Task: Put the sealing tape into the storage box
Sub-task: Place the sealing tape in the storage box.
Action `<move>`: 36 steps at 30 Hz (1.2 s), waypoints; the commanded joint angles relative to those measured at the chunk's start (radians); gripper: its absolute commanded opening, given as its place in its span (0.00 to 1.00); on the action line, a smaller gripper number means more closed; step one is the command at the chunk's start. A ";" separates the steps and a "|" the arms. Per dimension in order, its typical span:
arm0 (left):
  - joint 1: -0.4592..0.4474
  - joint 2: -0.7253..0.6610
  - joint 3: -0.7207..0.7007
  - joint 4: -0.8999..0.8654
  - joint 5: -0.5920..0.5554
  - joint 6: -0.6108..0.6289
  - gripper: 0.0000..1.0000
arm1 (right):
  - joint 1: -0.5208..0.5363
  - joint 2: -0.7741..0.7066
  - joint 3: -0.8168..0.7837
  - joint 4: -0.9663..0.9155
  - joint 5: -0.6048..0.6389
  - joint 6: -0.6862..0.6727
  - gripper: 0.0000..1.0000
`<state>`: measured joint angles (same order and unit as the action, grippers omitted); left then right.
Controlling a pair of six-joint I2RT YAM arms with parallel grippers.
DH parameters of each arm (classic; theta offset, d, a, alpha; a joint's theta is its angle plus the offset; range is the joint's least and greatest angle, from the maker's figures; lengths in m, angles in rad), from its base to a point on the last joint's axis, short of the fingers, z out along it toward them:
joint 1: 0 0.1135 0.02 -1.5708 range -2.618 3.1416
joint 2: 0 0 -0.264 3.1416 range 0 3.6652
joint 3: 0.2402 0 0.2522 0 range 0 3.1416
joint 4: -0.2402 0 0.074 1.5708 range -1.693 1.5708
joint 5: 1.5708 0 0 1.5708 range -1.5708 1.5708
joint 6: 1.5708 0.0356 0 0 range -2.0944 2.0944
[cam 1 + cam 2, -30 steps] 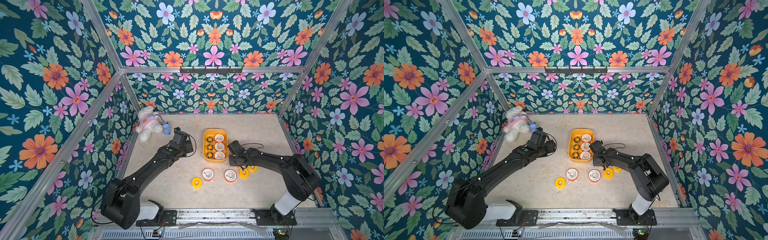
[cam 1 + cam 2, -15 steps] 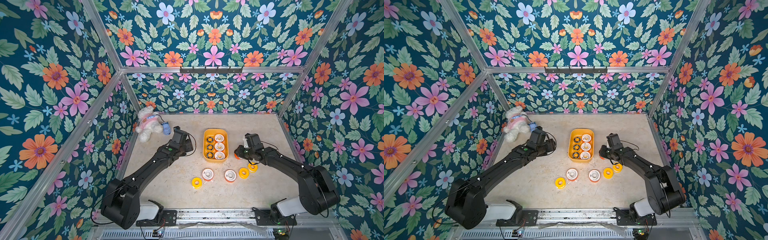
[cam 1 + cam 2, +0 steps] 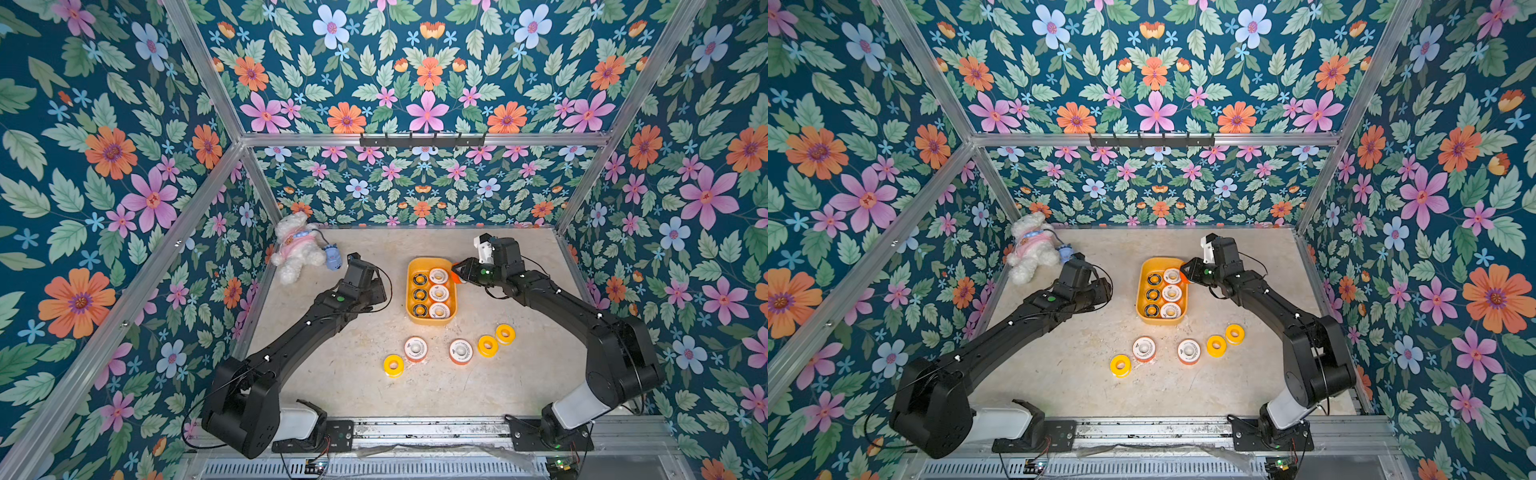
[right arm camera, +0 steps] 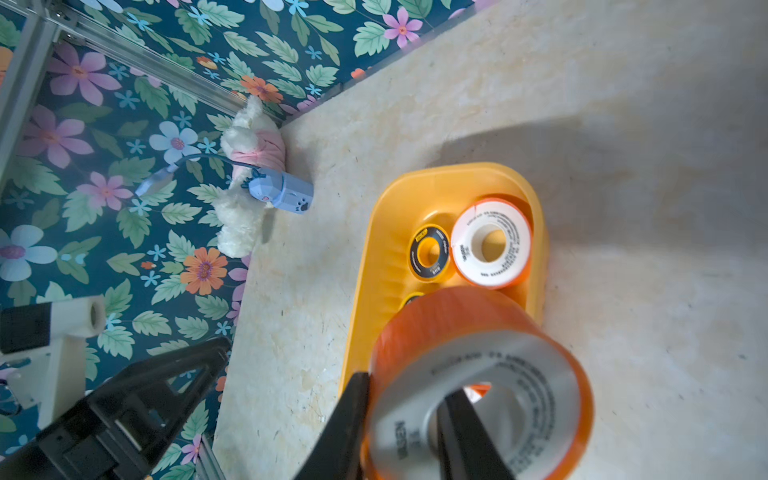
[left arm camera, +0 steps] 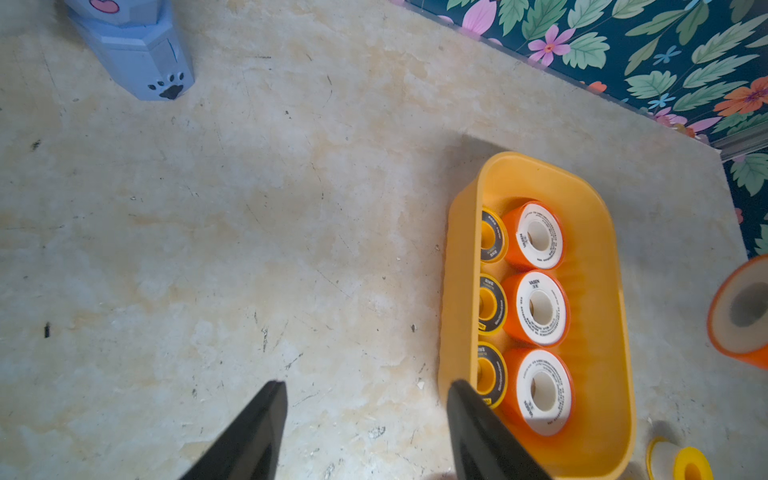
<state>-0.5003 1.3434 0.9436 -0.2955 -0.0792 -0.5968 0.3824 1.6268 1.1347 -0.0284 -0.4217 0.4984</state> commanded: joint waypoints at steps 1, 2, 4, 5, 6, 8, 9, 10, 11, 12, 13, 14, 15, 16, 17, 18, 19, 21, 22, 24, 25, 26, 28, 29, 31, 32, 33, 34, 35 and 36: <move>0.000 0.001 0.000 0.009 0.002 0.006 0.67 | 0.011 0.076 0.068 -0.025 -0.026 -0.031 0.27; 0.000 0.002 0.001 0.009 0.001 0.005 0.67 | 0.015 0.098 0.093 -0.038 -0.022 -0.036 0.27; 0.000 0.003 0.001 0.010 0.003 0.005 0.67 | 0.032 0.143 0.146 -0.081 0.011 -0.058 0.27; 0.000 0.003 0.000 0.011 0.004 0.004 0.67 | 0.041 0.168 0.171 -0.103 0.026 -0.067 0.28; 0.000 0.002 0.000 0.012 0.004 0.003 0.67 | 0.049 0.193 0.200 -0.129 0.049 -0.078 0.28; 0.000 0.001 -0.001 0.015 0.003 0.002 0.67 | 0.066 0.235 0.254 -0.178 0.106 -0.094 0.28; 0.000 0.002 -0.002 0.016 0.003 0.002 0.67 | 0.075 0.258 0.282 -0.208 0.141 -0.101 0.28; 0.000 0.002 -0.001 0.016 0.004 0.002 0.67 | 0.084 0.277 0.309 -0.234 0.175 -0.108 0.28; 0.000 0.003 0.000 0.016 0.004 0.002 0.67 | 0.091 0.294 0.329 -0.251 0.201 -0.110 0.28; 0.000 0.002 -0.001 0.017 0.004 0.002 0.67 | 0.097 0.309 0.348 -0.265 0.226 -0.112 0.28; 0.000 0.004 0.000 0.018 0.006 0.002 0.67 | 0.103 0.326 0.365 -0.277 0.246 -0.112 0.28; 0.001 0.005 0.000 0.017 0.006 0.002 0.67 | 0.108 0.339 0.379 -0.288 0.267 -0.112 0.28; 0.001 0.005 -0.001 0.016 0.006 0.002 0.67 | 0.112 0.353 0.399 -0.305 0.288 -0.111 0.28; 0.001 0.006 -0.002 0.016 0.005 0.002 0.67 | 0.114 0.370 0.418 -0.323 0.304 -0.112 0.28; 0.001 0.007 -0.002 0.016 0.004 0.002 0.67 | 0.117 0.385 0.437 -0.341 0.319 -0.111 0.28; 0.002 0.006 -0.002 0.016 0.004 0.002 0.67 | 0.121 0.399 0.458 -0.359 0.338 -0.111 0.28; 0.002 0.007 -0.002 0.016 0.003 0.002 0.67 | 0.123 0.413 0.473 -0.374 0.353 -0.111 0.28; 0.002 0.005 -0.002 0.017 0.002 0.000 0.67 | 0.127 0.434 0.496 -0.394 0.369 -0.112 0.28; 0.002 0.006 -0.002 0.017 0.003 0.000 0.67 | 0.126 0.441 0.507 -0.399 0.372 -0.111 0.28; 0.002 0.007 -0.002 0.018 0.002 0.000 0.67 | 0.127 0.455 0.522 -0.413 0.380 -0.113 0.28; 0.002 0.007 -0.003 0.018 0.003 0.000 0.67 | 0.129 0.462 0.531 -0.417 0.380 -0.114 0.27; 0.002 0.007 -0.003 0.019 0.001 0.000 0.67 | 0.130 0.468 0.537 -0.422 0.380 -0.116 0.28; 0.002 0.009 -0.003 0.018 0.001 0.002 0.67 | 0.133 0.479 0.550 -0.429 0.382 -0.119 0.28; 0.002 0.010 -0.004 0.018 0.003 0.002 0.67 | 0.134 0.485 0.559 -0.436 0.383 -0.119 0.28; 0.002 0.011 -0.005 0.018 0.002 0.002 0.67 | 0.134 0.499 0.575 -0.446 0.386 -0.121 0.28; 0.002 0.011 -0.005 0.018 0.004 0.002 0.67 | 0.136 0.504 0.583 -0.453 0.391 -0.121 0.28; 0.002 0.011 -0.006 0.018 0.004 0.002 0.67 | 0.137 0.513 0.593 -0.463 0.397 -0.122 0.29; 0.002 0.011 -0.006 0.018 0.004 0.002 0.67 | 0.138 0.522 0.602 -0.472 0.401 -0.123 0.29; 0.002 0.010 -0.006 0.016 0.005 0.002 0.67 | 0.139 0.529 0.610 -0.480 0.406 -0.126 0.30; 0.002 0.008 -0.006 0.016 0.003 0.002 0.67 | 0.139 0.535 0.617 -0.486 0.408 -0.126 0.30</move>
<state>-0.4992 1.3533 0.9375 -0.2913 -0.0769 -0.5976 0.5194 2.1494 1.7351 -0.4786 -0.0425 0.3897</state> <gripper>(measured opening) 0.673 0.299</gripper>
